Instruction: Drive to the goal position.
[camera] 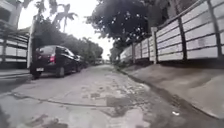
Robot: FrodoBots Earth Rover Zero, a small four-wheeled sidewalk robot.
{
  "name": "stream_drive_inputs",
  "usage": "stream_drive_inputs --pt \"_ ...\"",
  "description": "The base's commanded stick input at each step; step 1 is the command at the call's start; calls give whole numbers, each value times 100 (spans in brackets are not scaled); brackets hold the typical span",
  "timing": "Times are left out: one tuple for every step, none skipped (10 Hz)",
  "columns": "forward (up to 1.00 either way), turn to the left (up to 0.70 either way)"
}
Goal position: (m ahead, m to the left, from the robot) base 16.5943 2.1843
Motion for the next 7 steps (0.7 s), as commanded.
stream_drive_inputs --pt "70 -35" --pt "70 -35" --pt "70 -35" --pt "70 -35" --pt "70 -31" --pt "70 0" --pt "70 0"
